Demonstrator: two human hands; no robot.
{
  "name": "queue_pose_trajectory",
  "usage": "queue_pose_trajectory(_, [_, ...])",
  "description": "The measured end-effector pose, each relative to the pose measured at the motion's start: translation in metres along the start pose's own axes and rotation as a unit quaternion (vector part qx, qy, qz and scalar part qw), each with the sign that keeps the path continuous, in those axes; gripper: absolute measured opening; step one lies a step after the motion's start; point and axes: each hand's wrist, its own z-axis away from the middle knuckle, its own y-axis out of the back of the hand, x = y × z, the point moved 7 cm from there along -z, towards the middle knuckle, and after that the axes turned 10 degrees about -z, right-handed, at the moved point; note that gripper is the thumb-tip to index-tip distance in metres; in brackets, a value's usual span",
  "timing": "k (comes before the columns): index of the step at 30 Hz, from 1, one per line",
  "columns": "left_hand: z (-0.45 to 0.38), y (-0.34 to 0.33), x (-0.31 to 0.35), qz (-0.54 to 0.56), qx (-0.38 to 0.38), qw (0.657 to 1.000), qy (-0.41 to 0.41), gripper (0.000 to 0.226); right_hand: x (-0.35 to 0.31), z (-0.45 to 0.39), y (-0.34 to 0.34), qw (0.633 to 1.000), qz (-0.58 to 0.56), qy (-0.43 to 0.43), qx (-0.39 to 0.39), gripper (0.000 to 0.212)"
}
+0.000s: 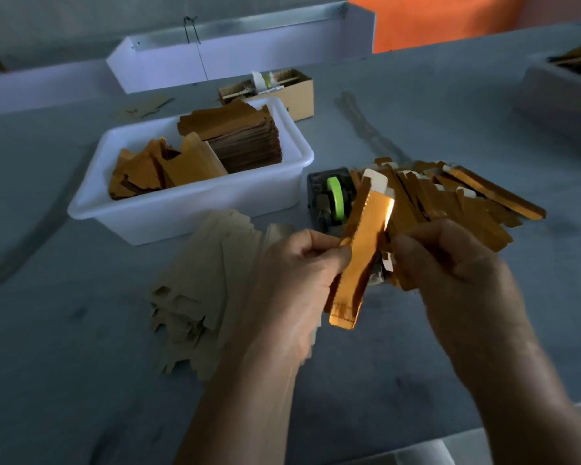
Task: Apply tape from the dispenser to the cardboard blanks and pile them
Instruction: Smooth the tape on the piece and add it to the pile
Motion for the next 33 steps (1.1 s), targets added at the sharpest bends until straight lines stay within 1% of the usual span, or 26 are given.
queue_pose_trajectory(1, [0.002, 0.001, 0.000, -0.004, 0.000, 1.000, -0.004, 0.008, -0.003, -0.001, -0.001, 0.997, -0.060, -0.018, -0.034, 0.008])
queue_pose_trajectory(2, [0.005, 0.002, -0.001, -0.006, 0.002, 1.000, -0.006, 0.009, -0.007, 0.000, -0.003, 0.993, -0.097, -0.025, -0.069, 0.008])
queue_pose_trajectory(3, [0.007, 0.003, -0.001, -0.005, 0.004, 1.000, -0.007, 0.010, -0.011, 0.001, -0.006, 0.988, -0.116, -0.023, -0.103, 0.014])
queue_pose_trajectory(5, [0.011, 0.004, -0.003, -0.014, 0.010, 1.000, -0.010, 0.012, -0.014, 0.005, -0.012, 0.981, -0.123, -0.014, -0.152, 0.021])
queue_pose_trajectory(7, [0.013, 0.004, -0.006, -0.017, 0.010, 1.000, -0.005, 0.012, -0.013, 0.007, -0.018, 0.979, -0.110, -0.001, -0.172, 0.013])
queue_pose_trajectory(8, [0.013, 0.004, -0.007, -0.012, 0.007, 1.000, 0.002, 0.012, -0.011, 0.008, -0.019, 0.980, -0.096, 0.003, -0.173, 0.012])
queue_pose_trajectory(11, [0.014, 0.003, -0.011, 0.014, -0.006, 1.000, 0.024, 0.011, -0.008, 0.008, -0.021, 0.983, -0.058, 0.010, -0.172, 0.024])
queue_pose_trajectory(14, [0.015, 0.004, -0.010, 0.012, -0.008, 1.000, 0.019, 0.008, -0.012, 0.007, -0.024, 0.983, -0.016, 0.027, -0.179, 0.037])
queue_pose_trajectory(15, [0.015, 0.004, -0.010, 0.012, -0.008, 1.000, 0.017, 0.008, -0.013, 0.006, -0.024, 0.984, -0.001, 0.033, -0.174, 0.038])
queue_pose_trajectory(19, [0.018, 0.004, -0.007, 0.028, -0.020, 0.999, 0.006, 0.008, -0.012, 0.004, -0.022, 0.990, -0.009, 0.018, -0.141, 0.029])
queue_pose_trajectory(23, [0.020, 0.004, -0.006, 0.033, -0.033, 0.999, -0.006, 0.007, -0.010, 0.005, -0.024, 0.991, -0.002, 0.002, -0.137, 0.028])
queue_pose_trajectory(26, [0.021, 0.003, -0.007, 0.042, -0.051, 0.998, 0.004, 0.007, -0.009, 0.005, -0.025, 0.990, 0.013, -0.003, -0.137, 0.028])
queue_pose_trajectory(28, [0.021, 0.002, -0.008, 0.053, -0.062, 0.997, 0.011, 0.013, -0.009, 0.006, -0.024, 0.991, 0.026, -0.003, -0.135, 0.028])
queue_pose_trajectory(30, [0.021, 0.001, -0.010, 0.046, -0.058, 0.997, 0.005, 0.017, -0.009, 0.007, -0.024, 0.991, 0.041, 0.004, -0.129, 0.027])
queue_pose_trajectory(33, [0.021, 0.003, -0.013, 0.035, -0.033, 0.999, -0.003, 0.016, -0.009, 0.010, -0.027, 0.989, 0.062, 0.003, -0.131, 0.026])
